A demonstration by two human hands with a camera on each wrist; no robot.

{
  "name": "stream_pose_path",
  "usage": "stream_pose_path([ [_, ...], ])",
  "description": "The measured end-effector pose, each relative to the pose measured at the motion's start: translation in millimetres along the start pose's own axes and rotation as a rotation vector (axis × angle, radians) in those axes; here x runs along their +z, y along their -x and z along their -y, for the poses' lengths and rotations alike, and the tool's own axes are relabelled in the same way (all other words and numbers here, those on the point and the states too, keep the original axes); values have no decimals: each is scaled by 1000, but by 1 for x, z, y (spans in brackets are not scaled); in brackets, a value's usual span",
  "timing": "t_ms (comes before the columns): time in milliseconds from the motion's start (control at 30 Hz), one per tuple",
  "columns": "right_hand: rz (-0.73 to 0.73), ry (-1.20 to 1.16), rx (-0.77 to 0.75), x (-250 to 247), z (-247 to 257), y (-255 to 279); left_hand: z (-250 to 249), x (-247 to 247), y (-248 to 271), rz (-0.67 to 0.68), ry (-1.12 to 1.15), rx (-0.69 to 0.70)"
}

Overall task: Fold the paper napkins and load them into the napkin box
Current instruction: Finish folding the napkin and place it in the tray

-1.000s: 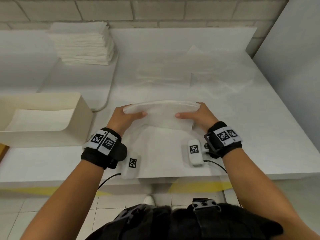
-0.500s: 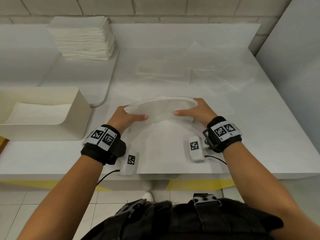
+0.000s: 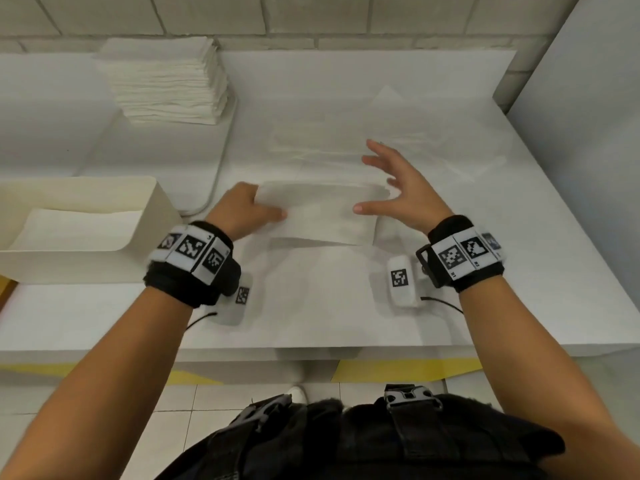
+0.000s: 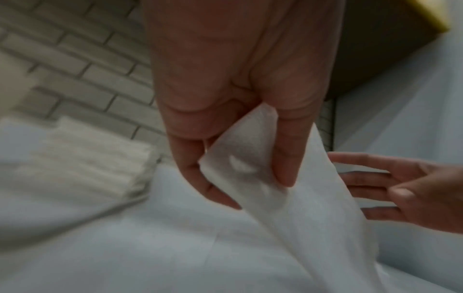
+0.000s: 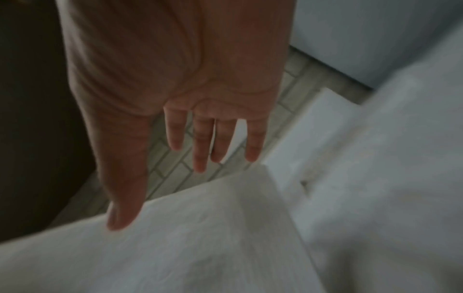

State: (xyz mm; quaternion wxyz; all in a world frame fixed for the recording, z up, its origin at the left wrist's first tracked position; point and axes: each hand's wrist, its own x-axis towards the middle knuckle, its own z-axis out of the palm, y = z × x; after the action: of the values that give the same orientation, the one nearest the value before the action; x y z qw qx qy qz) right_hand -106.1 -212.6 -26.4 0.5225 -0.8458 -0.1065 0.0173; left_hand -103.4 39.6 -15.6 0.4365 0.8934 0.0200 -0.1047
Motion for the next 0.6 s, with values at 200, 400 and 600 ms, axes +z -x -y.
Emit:
stream_pose_path([
  [200,121,-4,-24,16,43,-24,-67,-18,8,-87,-126,423],
  [400,-80,-424,89,28,39,-22,-49,7,4,-15,644,234],
  [600,-134,-373,141,44,23,-13,-40,40,-1,-37,582,163],
])
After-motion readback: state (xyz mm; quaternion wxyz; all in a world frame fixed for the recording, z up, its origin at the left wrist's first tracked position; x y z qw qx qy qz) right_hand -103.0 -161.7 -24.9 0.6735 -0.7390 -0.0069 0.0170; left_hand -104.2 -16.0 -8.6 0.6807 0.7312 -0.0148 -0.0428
